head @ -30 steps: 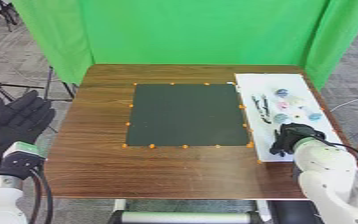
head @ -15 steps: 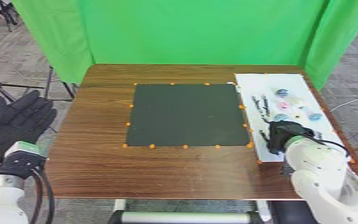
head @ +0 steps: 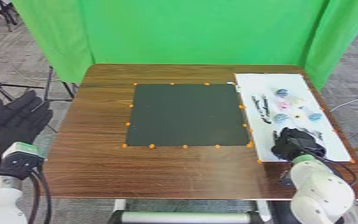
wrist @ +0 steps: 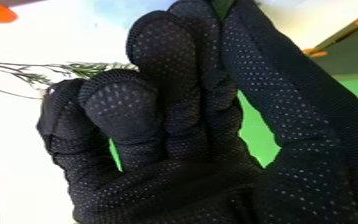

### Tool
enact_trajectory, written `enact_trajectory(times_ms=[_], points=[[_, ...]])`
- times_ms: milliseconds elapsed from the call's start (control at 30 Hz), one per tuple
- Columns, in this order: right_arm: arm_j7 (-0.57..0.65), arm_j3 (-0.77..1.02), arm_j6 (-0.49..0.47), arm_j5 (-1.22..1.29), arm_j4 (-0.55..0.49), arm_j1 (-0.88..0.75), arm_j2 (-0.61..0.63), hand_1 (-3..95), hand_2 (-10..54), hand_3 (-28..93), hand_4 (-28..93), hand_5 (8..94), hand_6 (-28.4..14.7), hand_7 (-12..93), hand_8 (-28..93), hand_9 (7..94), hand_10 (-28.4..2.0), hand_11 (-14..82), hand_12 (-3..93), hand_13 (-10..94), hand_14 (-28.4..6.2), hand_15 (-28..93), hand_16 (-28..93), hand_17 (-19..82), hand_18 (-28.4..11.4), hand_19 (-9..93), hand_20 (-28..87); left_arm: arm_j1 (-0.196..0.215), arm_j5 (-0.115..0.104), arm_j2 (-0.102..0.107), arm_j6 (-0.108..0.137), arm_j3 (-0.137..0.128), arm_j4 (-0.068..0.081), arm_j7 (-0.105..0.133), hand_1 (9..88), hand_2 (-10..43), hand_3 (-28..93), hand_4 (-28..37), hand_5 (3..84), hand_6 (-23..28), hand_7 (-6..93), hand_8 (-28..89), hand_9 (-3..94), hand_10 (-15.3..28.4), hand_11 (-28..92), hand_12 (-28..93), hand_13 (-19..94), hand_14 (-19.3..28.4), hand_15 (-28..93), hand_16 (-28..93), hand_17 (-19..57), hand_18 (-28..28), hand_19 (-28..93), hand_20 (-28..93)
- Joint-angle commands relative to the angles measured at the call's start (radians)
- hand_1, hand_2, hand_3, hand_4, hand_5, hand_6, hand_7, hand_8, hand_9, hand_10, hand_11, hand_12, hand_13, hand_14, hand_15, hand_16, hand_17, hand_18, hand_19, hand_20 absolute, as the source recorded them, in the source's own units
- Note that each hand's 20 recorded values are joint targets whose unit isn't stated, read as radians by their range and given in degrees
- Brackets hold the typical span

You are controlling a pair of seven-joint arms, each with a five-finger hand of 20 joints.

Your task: Arrange flowers

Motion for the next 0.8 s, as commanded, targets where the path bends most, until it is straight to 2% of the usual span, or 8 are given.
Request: enact_trajectory(times_ms=[33,67,100,133,167,400,533,800], points=[[-0.052,-0.01,0.179,0.116,-0.056,0.01,-0.011,44.5,-9.5,78,-13,74.2,-1.3,50,22,84.9,-10.2,34.7,52.2,77,-11.2,68,37,42,-25.6,88,35,0.03,0.124,-0.004,-0.013,-0.028,0.057,0.02,30.6,17.7,73,-27.4,45.0,7.9,37.1,-16,37.2,14.8,40,14,25,14.4,59,-8,-5.1,14.1,43,18],[-0.031,-0.041,0.216,0.133,-0.06,0.028,-0.014,44.4,-9.5,78,-12,74.2,-1.4,51,22,84.7,-10.3,35.2,52.3,76,-11.4,68,37,41,-25.6,88,35,0.03,0.145,-0.01,-0.004,-0.032,0.07,0.019,31.0,17.7,75,-25.8,44.8,7.8,36.4,-16,37.2,14.6,39,14,25,14.3,58,-8,-5.1,14.1,42,17],[-0.053,-0.061,0.225,0.12,-0.056,0.046,-0.024,44.1,-9.5,78,-12,74.1,-1.4,51,22,84.6,-10.4,35.6,52.4,76,-11.5,68,38,41,-25.6,88,35,0.035,0.106,-0.007,0.026,-0.032,0.066,0.046,31.3,17.7,76,-24.4,44.8,7.6,36.0,-16,37.3,14.5,39,14,25,14.1,58,-8,-5.0,14.0,42,17],[-0.069,-0.084,0.222,0.094,-0.053,0.068,-0.033,44.0,-9.5,78,-12,74.0,-1.5,51,22,84.4,-10.5,36.1,52.3,76,-11.7,68,38,41,-25.7,88,35,0.044,0.073,-0.014,0.013,-0.044,0.064,0.063,31.6,17.6,77,-23.3,44.8,7.4,36.0,-16,37.3,14.5,39,14,26,14.0,57,-8,-4.9,13.9,41,16],[-0.062,-0.108,0.221,0.09,-0.057,0.088,-0.042,43.9,-9.5,78,-12,74.0,-1.7,51,22,83.9,-10.5,37.5,52.0,76,-11.8,69,38,41,-25.7,88,35,0.051,0.057,-0.02,-0.009,-0.052,0.064,0.064,31.7,17.3,77,-22.4,44.9,7.4,35.9,-16,37.4,14.5,38,14,26,13.9,57,-8,-4.7,13.8,40,16],[-0.056,-0.295,0.188,0.223,-0.01,0.335,-0.138,43.9,-9.5,78,-12,73.5,-2.1,52,22,83.1,-11.0,39.4,51.9,75,-12.5,71,38,41,-25.6,88,36,0.031,0.058,-0.006,-0.008,-0.034,0.071,0.043,31.7,16.6,77,-21.6,44.8,6.9,34.1,-16,38.0,14.3,36,14,27,13.6,54,-7,-4.4,13.5,38,15],[-0.035,-0.397,0.17,0.286,0.036,0.458,-0.194,44.0,-9.5,78,-12,73.4,-2.4,52,23,82.8,-11.3,40.2,51.8,74,-13.1,72,38,41,-25.9,89,36,0.008,0.039,0.005,-0.02,-0.017,0.079,0.035,32.0,17.0,77,-21.6,44.8,6.9,34.0,-15,38.2,14.3,36,14,27,13.6,53,-7,-4.4,13.4,38,15],[0.028,-0.526,0.036,0.401,0.186,0.639,-0.345,45.3,-9.5,77,-14,73.3,-2.6,51,23,82.3,-12.0,41.6,50.5,74,-13.6,72,37,41,-26.7,90,35,0.016,0.04,0.02,0.003,-0.011,0.063,0.037,32.0,17.8,77,-21.6,44.8,6.9,34.0,-15,38.2,14.3,35,14,27,13.8,54,-7,-4.6,13.4,38,15]])
